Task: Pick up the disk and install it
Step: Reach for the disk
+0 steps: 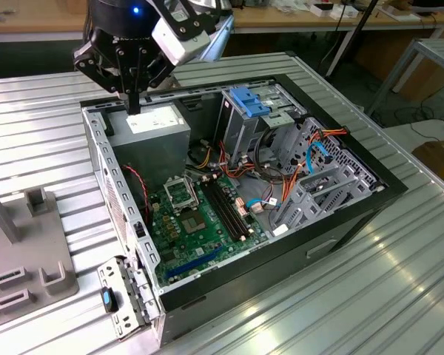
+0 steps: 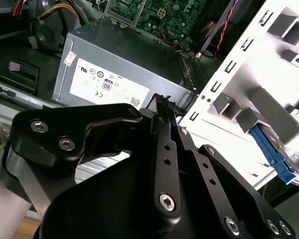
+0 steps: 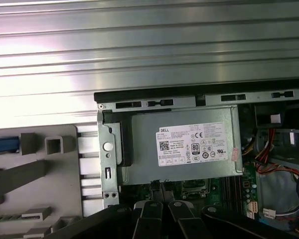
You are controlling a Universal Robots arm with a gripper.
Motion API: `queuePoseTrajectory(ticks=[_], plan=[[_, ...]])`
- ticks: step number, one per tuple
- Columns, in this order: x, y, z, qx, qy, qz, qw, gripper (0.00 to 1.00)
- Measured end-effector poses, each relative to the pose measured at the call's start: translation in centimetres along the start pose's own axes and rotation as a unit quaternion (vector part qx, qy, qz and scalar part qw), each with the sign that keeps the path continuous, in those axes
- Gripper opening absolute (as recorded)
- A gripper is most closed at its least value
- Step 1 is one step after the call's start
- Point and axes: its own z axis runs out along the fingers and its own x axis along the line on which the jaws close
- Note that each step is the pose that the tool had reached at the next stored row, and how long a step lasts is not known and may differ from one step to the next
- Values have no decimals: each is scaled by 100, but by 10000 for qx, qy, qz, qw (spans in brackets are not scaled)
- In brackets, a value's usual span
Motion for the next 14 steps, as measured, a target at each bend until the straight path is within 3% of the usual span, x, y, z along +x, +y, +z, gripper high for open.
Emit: queuePoseTrajectory(ticks=[4, 14], plan=[[7, -1, -1, 0, 0, 1, 10000, 11], [114, -9, -3, 0, 0, 0, 10000, 11]])
